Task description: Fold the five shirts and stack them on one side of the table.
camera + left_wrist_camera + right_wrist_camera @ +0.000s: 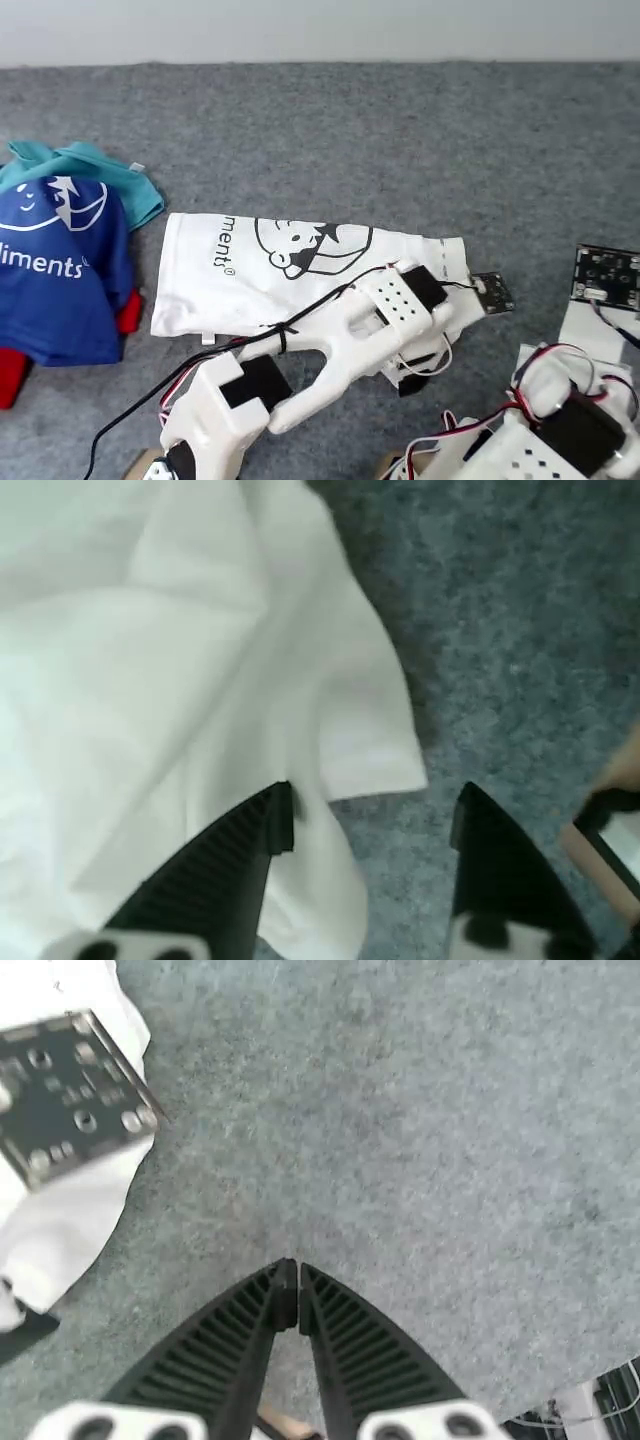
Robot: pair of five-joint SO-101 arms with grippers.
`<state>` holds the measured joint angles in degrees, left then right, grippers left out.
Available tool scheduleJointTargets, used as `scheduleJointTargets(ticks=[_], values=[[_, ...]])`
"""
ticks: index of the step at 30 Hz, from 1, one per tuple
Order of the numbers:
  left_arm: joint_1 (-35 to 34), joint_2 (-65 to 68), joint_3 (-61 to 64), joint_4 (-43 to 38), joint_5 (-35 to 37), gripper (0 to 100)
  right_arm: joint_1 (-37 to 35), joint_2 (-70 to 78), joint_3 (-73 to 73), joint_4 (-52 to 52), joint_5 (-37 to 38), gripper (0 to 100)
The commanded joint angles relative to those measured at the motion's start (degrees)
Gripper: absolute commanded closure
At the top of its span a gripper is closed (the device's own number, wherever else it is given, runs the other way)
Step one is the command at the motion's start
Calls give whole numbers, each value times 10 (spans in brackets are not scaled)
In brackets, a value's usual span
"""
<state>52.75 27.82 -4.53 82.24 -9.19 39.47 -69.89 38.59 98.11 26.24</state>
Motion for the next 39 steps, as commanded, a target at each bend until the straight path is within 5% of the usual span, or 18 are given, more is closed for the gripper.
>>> scheduleJointTargets(ticks=[1, 8, 16, 31, 39], values=[[6, -35, 22, -37, -6, 739, 5, 4, -1, 18, -2, 984], [5, 10, 10, -55, -3, 755, 5, 4, -1, 21, -2, 984], [7, 55, -101, 11, -3, 983, 5, 4, -1, 21, -3, 986], [-75, 61, -260, 71, -6, 979, 5, 4, -1, 20, -3, 984], [-113, 61, -240, 23, -3, 802, 5, 4, -1, 20, -3, 984]])
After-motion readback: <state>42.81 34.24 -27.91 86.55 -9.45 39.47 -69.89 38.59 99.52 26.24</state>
